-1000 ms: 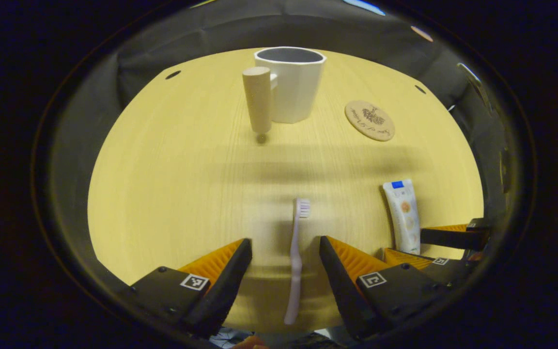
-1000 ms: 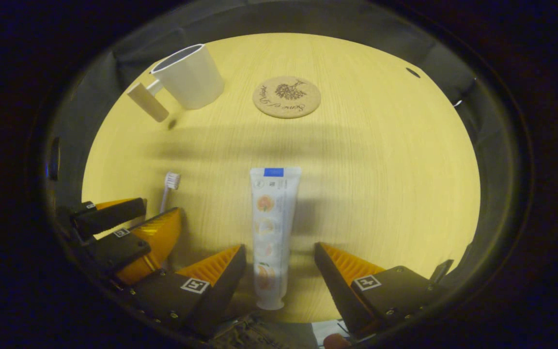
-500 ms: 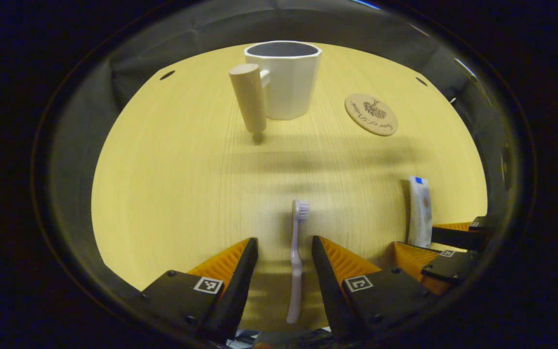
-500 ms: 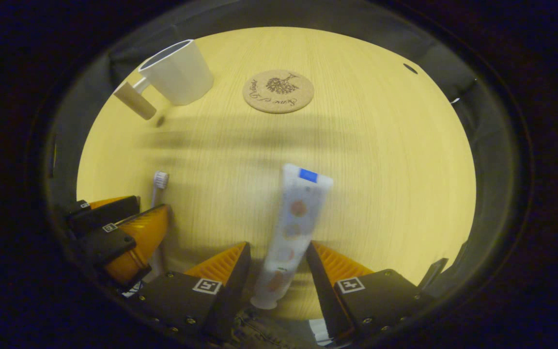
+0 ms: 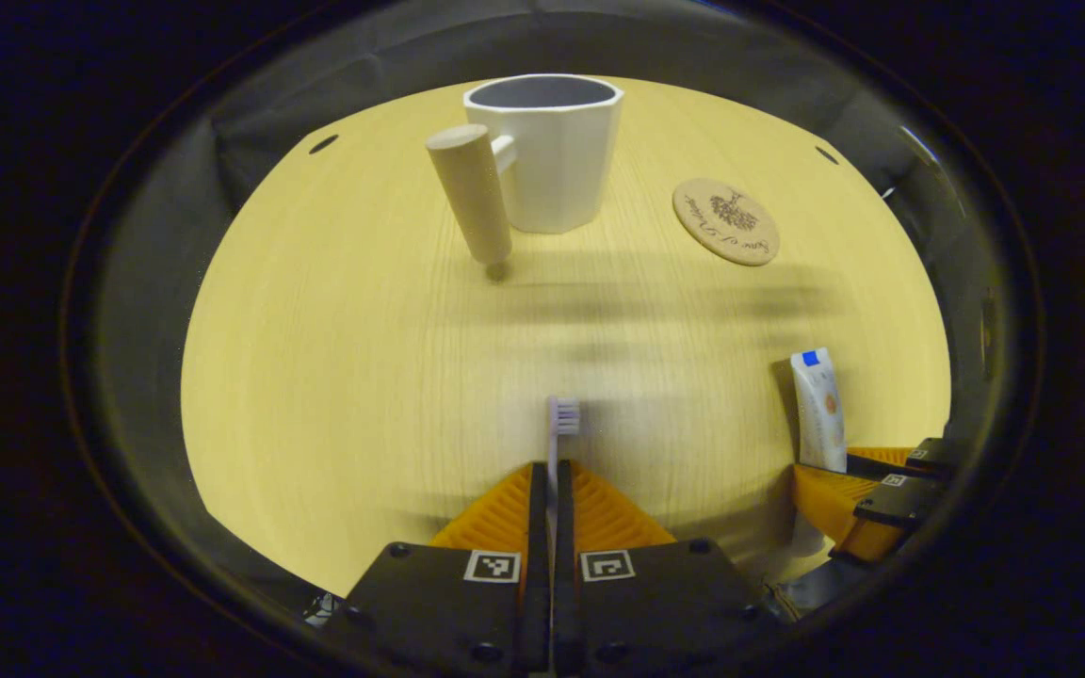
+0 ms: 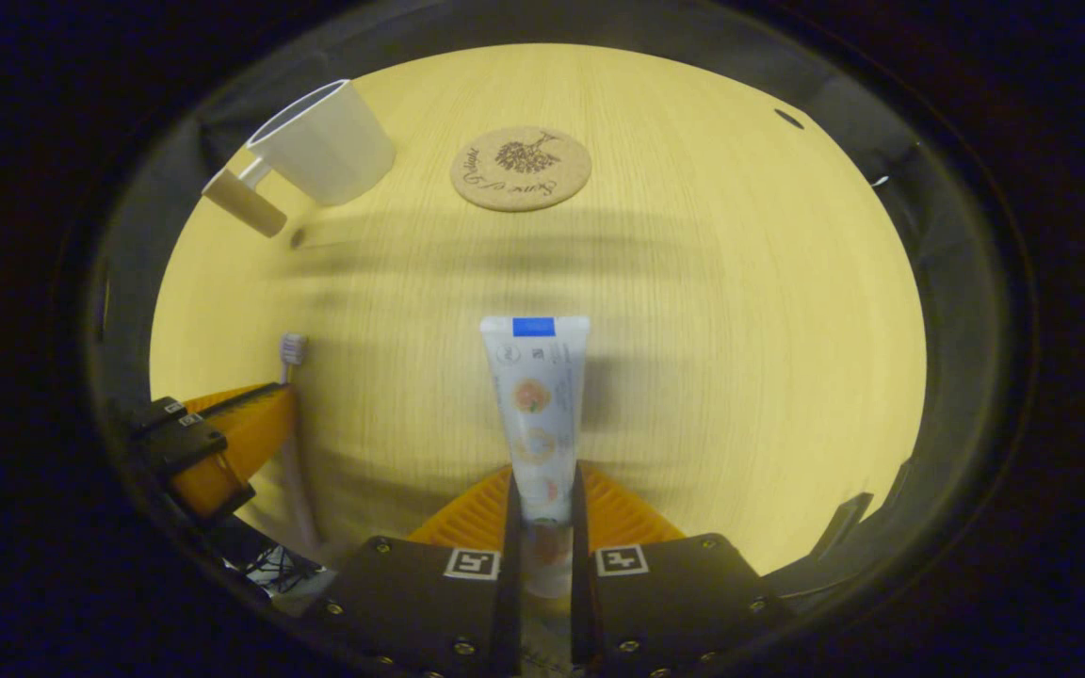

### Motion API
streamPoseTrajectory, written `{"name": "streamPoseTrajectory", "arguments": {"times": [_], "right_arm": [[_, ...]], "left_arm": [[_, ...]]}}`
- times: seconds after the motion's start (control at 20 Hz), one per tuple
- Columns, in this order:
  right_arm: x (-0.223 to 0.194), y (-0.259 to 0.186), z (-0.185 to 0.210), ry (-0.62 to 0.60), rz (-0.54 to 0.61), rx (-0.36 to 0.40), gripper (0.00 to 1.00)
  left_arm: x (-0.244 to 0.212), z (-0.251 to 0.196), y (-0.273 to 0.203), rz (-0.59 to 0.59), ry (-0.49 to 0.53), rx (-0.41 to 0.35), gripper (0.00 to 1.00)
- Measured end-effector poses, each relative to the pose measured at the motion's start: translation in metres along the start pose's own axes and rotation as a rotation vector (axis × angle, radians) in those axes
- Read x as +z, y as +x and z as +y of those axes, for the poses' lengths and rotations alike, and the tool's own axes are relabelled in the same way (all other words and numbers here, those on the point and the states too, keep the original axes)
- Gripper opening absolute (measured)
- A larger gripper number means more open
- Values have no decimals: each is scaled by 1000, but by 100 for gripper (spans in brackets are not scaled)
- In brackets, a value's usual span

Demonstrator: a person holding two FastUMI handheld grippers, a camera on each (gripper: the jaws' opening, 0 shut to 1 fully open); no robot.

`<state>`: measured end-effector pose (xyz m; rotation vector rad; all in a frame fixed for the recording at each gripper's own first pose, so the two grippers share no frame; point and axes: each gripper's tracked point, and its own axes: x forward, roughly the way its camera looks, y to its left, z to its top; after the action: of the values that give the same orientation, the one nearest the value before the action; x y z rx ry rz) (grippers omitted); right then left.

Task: Put the toothbrush and toothpaste on the desktop into the cup, then pick up the cup and place it on the coaster on the desktop.

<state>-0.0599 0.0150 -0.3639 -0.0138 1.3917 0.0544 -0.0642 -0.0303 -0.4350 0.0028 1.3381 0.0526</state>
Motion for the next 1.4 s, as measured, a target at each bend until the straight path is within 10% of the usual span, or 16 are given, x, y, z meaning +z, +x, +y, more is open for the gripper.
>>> {"name": "streamPoseTrajectory", "arguments": {"times": [1.15, 1.4], "right_arm": [[-4, -24, 13, 92, -100, 151, 22], [-2, -25, 5, 113, -115, 156, 22]], "left_arm": [[95, -6, -123, -342, -144, -141, 7], [76, -21, -101, -254, -119, -170, 7]]}}
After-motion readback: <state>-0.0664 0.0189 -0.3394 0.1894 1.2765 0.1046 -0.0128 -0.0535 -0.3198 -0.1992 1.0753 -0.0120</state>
